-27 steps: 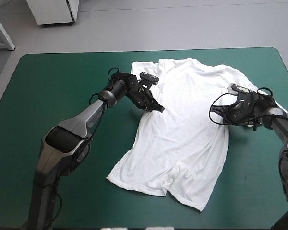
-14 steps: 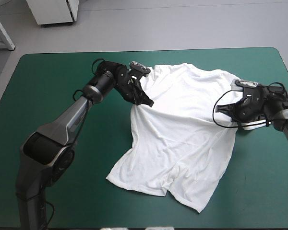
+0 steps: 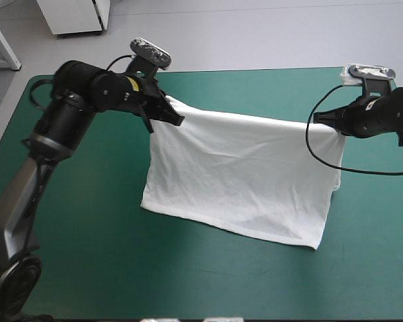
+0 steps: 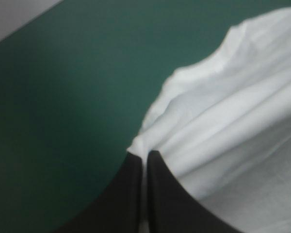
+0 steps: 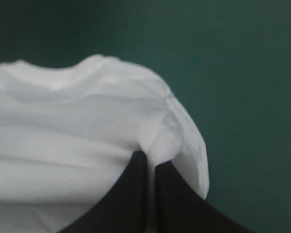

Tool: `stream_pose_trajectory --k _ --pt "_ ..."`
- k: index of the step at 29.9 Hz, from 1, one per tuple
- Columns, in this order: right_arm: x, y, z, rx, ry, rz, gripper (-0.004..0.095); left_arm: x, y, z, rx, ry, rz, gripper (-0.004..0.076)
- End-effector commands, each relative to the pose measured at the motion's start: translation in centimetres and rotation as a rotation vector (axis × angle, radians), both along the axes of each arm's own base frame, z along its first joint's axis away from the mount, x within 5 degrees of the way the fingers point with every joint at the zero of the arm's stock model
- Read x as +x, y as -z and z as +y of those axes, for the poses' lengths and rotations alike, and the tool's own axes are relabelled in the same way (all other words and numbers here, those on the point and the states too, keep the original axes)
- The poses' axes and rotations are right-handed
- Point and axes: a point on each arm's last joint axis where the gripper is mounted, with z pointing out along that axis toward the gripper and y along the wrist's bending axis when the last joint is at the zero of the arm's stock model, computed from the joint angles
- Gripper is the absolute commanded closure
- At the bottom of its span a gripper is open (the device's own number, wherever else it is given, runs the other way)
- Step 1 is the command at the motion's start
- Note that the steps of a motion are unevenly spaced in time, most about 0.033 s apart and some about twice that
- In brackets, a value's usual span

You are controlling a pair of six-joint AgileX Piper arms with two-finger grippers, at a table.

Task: Fold the cloth

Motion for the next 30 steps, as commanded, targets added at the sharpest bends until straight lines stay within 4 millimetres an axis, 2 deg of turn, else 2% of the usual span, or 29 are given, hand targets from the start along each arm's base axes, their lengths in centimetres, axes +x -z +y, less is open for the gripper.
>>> stream_pose_trajectory --k 1,5,9,15,20,23,30 --pt "-2.1 -4.5 0.4 0.025 -0.032 -0.167 0.0925 -3.7 -5.1 2.2 -0.071 -0.033 -0.177 0.0734" --pt "-3.8 -6.6 1.0 0.088 -0.07 -0.224 0.0925 -6.5 -7.4 3.7 -0.111 -0.045 -0.233 0.0734" --pt "-5.4 -8.3 1.8 0.159 -0.133 -0.281 0.0925 -9.0 -8.8 5.0 -0.134 -0.056 -0.25 0.0734" --pt "-7.3 -10.5 2.9 0.258 -0.229 -0.352 0.0925 -11.2 -9.4 6.1 -0.138 -0.07 -0.232 0.0734" --pt "-7.9 -11.9 3.4 0.297 -0.285 -0.406 0.0925 -11.0 -9.3 6.1 -0.143 -0.086 -0.221 0.0734" --pt "-7.3 -12.0 3.5 0.323 -0.287 -0.423 0.0925 -9.9 -9.0 5.9 -0.123 -0.115 -0.232 0.0734" --pt "-3.2 -11.0 3.7 0.366 -0.279 -0.422 0.0925 -5.8 -7.4 4.7 -0.083 -0.156 -0.263 0.0734"
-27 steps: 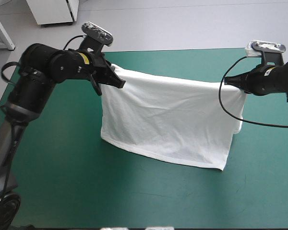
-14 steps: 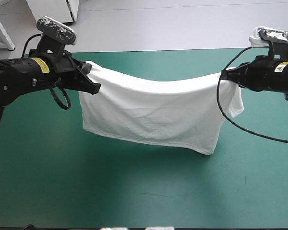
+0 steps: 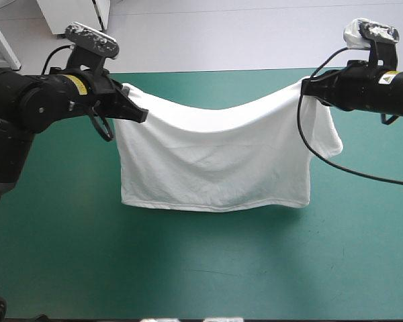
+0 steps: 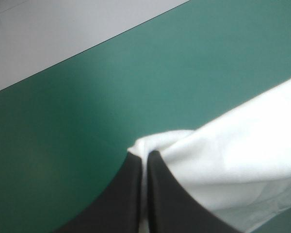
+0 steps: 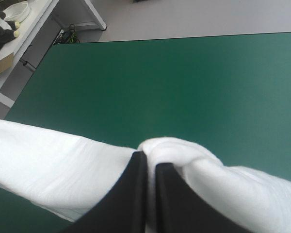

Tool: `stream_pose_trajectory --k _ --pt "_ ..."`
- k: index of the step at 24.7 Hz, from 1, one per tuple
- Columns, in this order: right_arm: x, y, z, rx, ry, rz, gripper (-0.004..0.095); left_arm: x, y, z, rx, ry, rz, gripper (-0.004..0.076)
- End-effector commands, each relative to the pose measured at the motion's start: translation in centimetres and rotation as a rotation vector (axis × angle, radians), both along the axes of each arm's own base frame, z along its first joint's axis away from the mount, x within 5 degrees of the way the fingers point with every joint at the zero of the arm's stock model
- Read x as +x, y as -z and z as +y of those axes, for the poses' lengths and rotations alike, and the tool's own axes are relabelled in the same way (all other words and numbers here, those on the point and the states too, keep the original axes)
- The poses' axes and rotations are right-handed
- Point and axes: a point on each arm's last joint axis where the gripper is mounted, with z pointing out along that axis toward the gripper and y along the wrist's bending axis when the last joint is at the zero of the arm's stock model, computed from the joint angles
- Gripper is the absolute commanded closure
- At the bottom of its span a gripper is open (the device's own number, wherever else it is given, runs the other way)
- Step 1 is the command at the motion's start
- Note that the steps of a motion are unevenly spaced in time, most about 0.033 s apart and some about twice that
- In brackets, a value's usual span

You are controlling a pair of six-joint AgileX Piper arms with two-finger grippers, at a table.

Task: Fold the cloth

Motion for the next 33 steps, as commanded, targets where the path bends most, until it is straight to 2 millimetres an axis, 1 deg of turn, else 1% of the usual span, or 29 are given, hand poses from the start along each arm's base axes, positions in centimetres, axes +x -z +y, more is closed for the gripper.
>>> stream_pose_trajectory --k 1,3,4,7,9,11,15,17,18,21,22,23,24,25,26,28,29,31,33 --pt "1.4 -1.8 0.2 0.056 0.014 -0.121 0.0925 1.5 -1.0 0.0 -0.05 -0.02 -0.13 0.0734" --pt "2.9 -1.7 0.2 0.054 0.014 -0.133 0.0925 3.1 -0.6 -0.1 -0.069 -0.032 -0.149 0.0734" --pt "3.4 -1.9 0.2 0.054 0.012 -0.141 0.0924 3.7 -0.6 0.0 -0.076 -0.04 -0.161 0.0733" --pt "5.7 -2.2 0.2 0.051 0.011 -0.157 0.0925 5.5 -0.7 0.3 -0.103 -0.062 -0.199 0.0733" --pt "7.4 -2.2 0.2 0.042 0.006 -0.174 0.0925 6.6 -1.3 0.5 -0.135 -0.066 -0.243 0.0734" --pt "8.8 -2.6 0.2 0.043 0.009 -0.203 0.0925 7.8 -2.0 0.7 -0.168 -0.072 -0.299 0.0733" --pt "11.8 -2.5 -0.2 0.058 0.024 -0.246 0.0925 9.9 -3.1 1.0 -0.3 -0.019 -0.349 0.0733" --pt "12.9 -2.2 -0.2 0.067 0.027 -0.254 0.0925 10.9 -3.0 1.0 -0.335 0.018 -0.347 0.0734" --pt "13.6 -1.6 -0.2 0.056 0.021 -0.242 0.0925 11.8 -2.4 1.3 -0.372 0.023 -0.322 0.0734" --pt "14.4 -0.2 -0.1 0.035 -0.006 -0.186 0.0925 12.7 -0.8 1.8 -0.352 0.017 -0.226 0.0734" --pt "14.6 0.2 0.0 0.028 -0.018 -0.166 0.0925 12.7 -0.2 1.8 -0.349 0.02 -0.182 0.0734" --pt "14.9 1.2 0.1 0.018 -0.043 -0.111 0.0925 13.0 1.2 2.1 -0.357 0.02 -0.093 0.0734" --pt "15.0 1.8 0.1 0.009 -0.057 -0.077 0.0925 13.0 1.6 2.1 -0.36 0.022 -0.065 0.0734" --pt "15.0 3.0 0.2 -0.003 -0.077 -0.011 0.0924 12.8 2.7 2.2 -0.354 0.016 -0.012 0.0734" --pt "15.0 3.3 0.2 -0.006 -0.077 0.002 0.0924 12.5 3.0 2.2 -0.354 0.015 0.006 0.0734" --pt "14.2 5.0 0.0 -0.041 -0.068 0.079 0.0924 10.9 5.2 2.4 -0.326 0.015 0.112 0.0734" --pt "13.7 5.5 -0.1 -0.051 -0.063 0.105 0.0925 10.1 5.8 2.5 -0.318 0.014 0.139 0.0734" --pt "12.5 7.6 -0.1 -0.072 -0.059 0.184 0.0925 8.5 8.2 2.7 -0.298 0.004 0.247 0.0734" --pt "10.7 9.5 0.2 -0.083 -0.064 0.257 0.0925 6.9 10.5 2.8 -0.291 0.005 0.362 0.0734"
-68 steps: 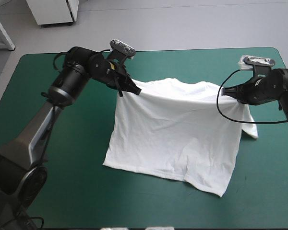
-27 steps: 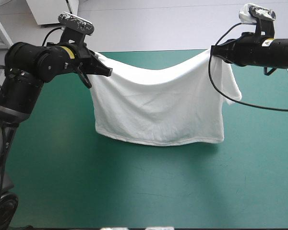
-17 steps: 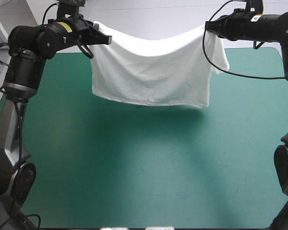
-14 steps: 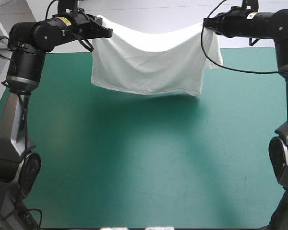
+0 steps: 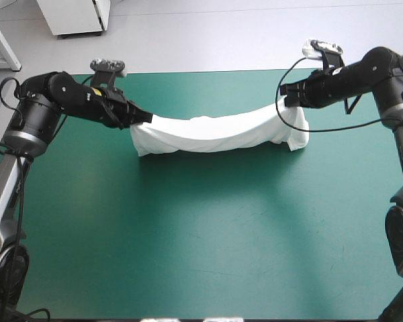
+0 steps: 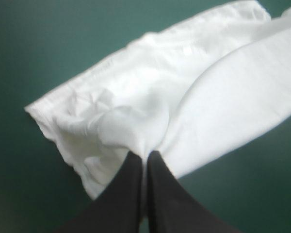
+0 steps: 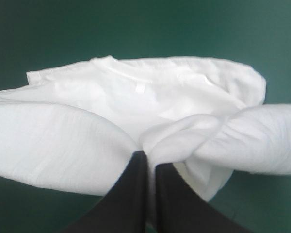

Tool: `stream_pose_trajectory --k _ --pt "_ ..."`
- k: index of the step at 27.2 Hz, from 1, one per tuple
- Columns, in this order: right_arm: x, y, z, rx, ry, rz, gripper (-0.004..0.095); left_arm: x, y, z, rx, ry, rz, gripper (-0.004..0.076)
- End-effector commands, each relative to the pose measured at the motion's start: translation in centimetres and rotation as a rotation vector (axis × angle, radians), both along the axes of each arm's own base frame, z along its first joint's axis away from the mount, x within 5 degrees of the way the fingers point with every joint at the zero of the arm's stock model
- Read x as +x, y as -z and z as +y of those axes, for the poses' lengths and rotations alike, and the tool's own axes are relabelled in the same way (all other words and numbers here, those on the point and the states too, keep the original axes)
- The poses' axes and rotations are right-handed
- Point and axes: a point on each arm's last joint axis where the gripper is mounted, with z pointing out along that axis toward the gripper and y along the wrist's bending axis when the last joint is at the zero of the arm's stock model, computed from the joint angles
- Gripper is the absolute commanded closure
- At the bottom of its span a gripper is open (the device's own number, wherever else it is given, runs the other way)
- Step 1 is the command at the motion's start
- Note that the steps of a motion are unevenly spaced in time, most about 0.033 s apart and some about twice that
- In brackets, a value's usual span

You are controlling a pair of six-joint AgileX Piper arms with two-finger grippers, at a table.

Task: Fold the cloth

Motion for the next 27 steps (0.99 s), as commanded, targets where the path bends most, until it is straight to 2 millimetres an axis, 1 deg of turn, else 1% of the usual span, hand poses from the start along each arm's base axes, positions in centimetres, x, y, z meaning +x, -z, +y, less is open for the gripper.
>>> stream_pose_trajectory --k 1,2,4,8,11,15,19,23,27 --pt "-3.9 -0.5 0.5 0.005 -0.012 -0.027 0.0925 -3.3 0.3 0.1 -0.046 0.013 0.041 0.0734" --pt "-4.6 0.3 0.7 -0.007 -0.021 0.004 0.0925 -4.0 1.0 0.0 -0.042 0.019 0.066 0.0734" --pt "-7.2 3.4 1.8 -0.077 -0.063 0.094 0.0925 -5.9 3.1 -0.7 -0.016 0.06 0.153 0.0734" --pt "-9.5 6.6 2.9 -0.161 -0.116 0.193 0.0925 -7.9 5.2 -1.4 0.034 0.101 0.225 0.0734" --pt "-11.1 8.3 3.2 -0.197 -0.142 0.263 0.0925 -9.3 6.6 -1.7 0.055 0.113 0.279 0.0734" --pt "-12.8 9.8 2.8 -0.221 -0.147 0.32 0.0925 -11.0 8.6 -2.0 0.07 0.13 0.35 0.0734" --pt "-14.6 10.4 2.1 -0.26 -0.14 0.332 0.0925 -12.5 10.1 -1.7 0.076 0.122 0.384 0.0734" --pt "-15.9 11.0 1.7 -0.279 -0.134 0.337 0.0925 -13.2 10.7 -1.4 0.079 0.118 0.393 0.0734" --pt "-16.3 11.4 1.6 -0.285 -0.139 0.355 0.0924 -13.3 10.7 -1.4 0.075 0.116 0.387 0.0732"
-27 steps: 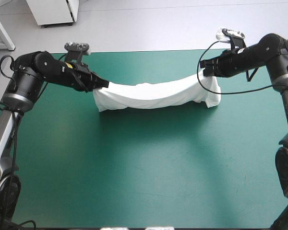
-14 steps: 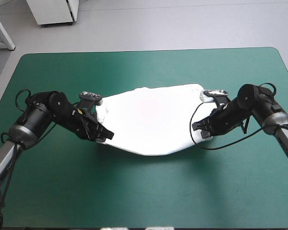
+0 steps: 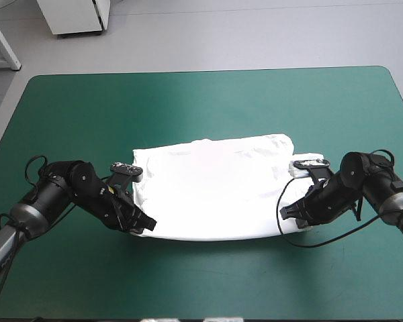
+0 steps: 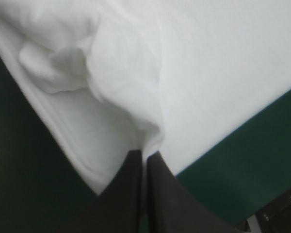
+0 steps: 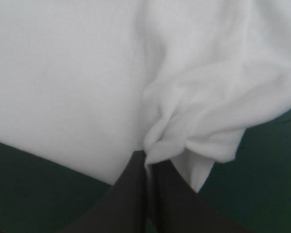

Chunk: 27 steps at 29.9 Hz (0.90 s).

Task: Fold the cloth

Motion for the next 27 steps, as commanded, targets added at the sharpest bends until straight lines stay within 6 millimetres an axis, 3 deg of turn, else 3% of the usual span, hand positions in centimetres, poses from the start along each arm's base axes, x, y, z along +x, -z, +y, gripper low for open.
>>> stream_pose_trajectory --k 1,4,10,12,15,18,23,27 --pt "-0.3 -1.1 0.0 0.009 -0.004 -0.048 0.092 -0.3 -1.4 -0.3 -0.045 -0.007 -0.052 0.0724" --pt "-0.3 -1.1 -0.1 0.006 -0.008 -0.044 0.0849 -0.5 -1.3 -0.2 -0.035 0.015 -0.039 0.0659" --pt "-0.7 -1.2 -0.1 0.004 -0.015 -0.016 0.0544 -1.5 -1.2 0.0 -0.013 0.056 0.064 0.0413" --pt "-0.9 -1.6 -0.2 0.004 -0.015 -0.035 0.0474 -1.9 -1.3 0.0 -0.007 0.068 0.094 0.0381" --pt "-1.4 -2.7 -0.5 -0.013 0.004 -0.091 0.0453 -2.5 -2.3 0.2 -0.027 0.064 0.05 0.0381" --pt "-1.7 -4.7 -1.4 -0.087 0.041 -0.179 0.0453 -3.0 -4.7 0.3 -0.062 0.058 -0.043 0.0381" --pt "-1.2 -8.6 -3.2 -0.23 0.194 -0.343 0.0452 -3.6 -11.0 0.0 -0.203 0.043 -0.269 0.0381" --pt "-0.1 -10.0 -3.6 -0.252 0.254 -0.419 0.0425 -3.8 -15.2 -0.4 -0.29 0.071 -0.409 0.0381"
